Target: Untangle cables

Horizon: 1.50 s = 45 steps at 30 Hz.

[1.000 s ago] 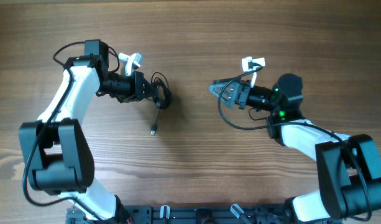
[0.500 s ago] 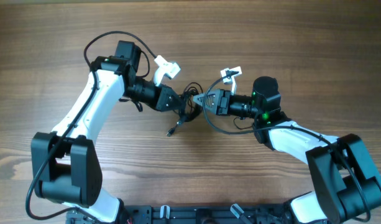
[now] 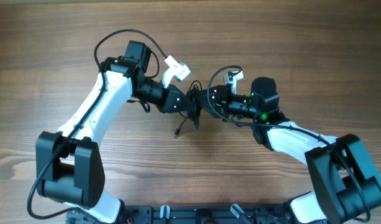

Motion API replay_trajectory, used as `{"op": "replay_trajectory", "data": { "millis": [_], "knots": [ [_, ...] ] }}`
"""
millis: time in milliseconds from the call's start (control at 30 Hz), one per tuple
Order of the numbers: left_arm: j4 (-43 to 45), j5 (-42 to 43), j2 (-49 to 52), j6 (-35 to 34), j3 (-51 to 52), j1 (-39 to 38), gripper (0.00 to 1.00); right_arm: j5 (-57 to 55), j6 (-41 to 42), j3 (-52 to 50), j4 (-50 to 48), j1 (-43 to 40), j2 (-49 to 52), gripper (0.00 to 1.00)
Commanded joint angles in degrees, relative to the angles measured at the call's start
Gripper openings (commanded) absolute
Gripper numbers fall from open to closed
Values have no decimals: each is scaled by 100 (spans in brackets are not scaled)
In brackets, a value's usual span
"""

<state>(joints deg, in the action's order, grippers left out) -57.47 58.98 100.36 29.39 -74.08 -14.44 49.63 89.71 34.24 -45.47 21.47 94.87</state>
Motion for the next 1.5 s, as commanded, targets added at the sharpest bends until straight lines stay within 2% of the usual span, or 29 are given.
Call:
{"op": "replay_trajectory", "data": {
  "millis": [0,167,233,267,300,400,500,533,600,633,667,800,933,1000,1067,1100,1167,1200,1267,1300,1333,1367,1467],
  "knots": [
    [22,-50,-157,192,20,-72,4,-557,1091,68,-31,39,-15,29],
    [24,-201,-157,192,20,-85,4,-835,1128,68,-107,72,-15,36],
    [20,-197,-157,192,20,-160,4,-1508,-833,70,-310,120,-15,48],
    [-2,-153,-157,192,20,-225,4,-1875,-2120,70,-313,118,-15,49],
    [-26,2,-157,190,20,-280,4,-2192,-3021,70,-188,118,-15,47],
    [-66,525,-160,190,20,-345,4,-2916,-4347,70,55,118,-17,45],
    [-68,551,-160,164,20,-302,4,-3381,-5075,70,568,72,-138,49],
    [-66,551,-160,28,20,-236,4,-3615,-5434,70,1084,-35,-411,52],
    [-81,601,-160,-44,20,-188,4,-3670,-5836,70,1683,-249,-859,69],
    [-35,586,-157,35,20,-179,4,-3670,-5917,70,2208,-446,-1226,76],
    [98,446,-133,39,22,-179,4,-3670,-5917,70,2632,-608,-1480,79],
    [522,219,240,-63,26,-179,4,-3672,-5910,70,4430,-1198,-2345,81],
    [772,129,881,-647,57,-195,4,-3672,-5925,70,4920,-1239,-2448,90],
    [922,-487,1220,-1259,63,-188,4,-3672,-5928,70,4916,-1239,-2450,91],
    [1080,-1915,1314,-2546,61,-122,4,-3595,-5928,70,4920,-1239,-2450,97],
    [1099,-2660,1309,-3156,61,-87,9,-3508,-5904,70,4920,-1239,-2450,99],
    [1099,-4142,1300,-4433,61,7,47,-3283,-5746,70,4913,-1239,-2448,100],
    [1102,-4350,1300,-4782,61,9,60,-3154,-5611,70,4903,-1239,-2448,100],
    [1108,-4192,1300,-5007,61,0,90,-3132,-5263,68,4903,-1239,-2448,100],
    [1102,-3993,1300,-5023,63,-22,90,-3132,-5060,68,4900,-1239,-2448,100],
    [1102,-3720,1300,-4885,63,-66,67,-3130,-4896,68,4903,-1239,-2448,100],
    [1106,-3451,1300,-4669,63,-120,61,-3130,-4804,68,4903,-1239,-2441,100],
    [1102,-3003,1300,-4465,63,-339,62,-3117,-4730,68,4929,-1233,-2382,100]
  ]
}}
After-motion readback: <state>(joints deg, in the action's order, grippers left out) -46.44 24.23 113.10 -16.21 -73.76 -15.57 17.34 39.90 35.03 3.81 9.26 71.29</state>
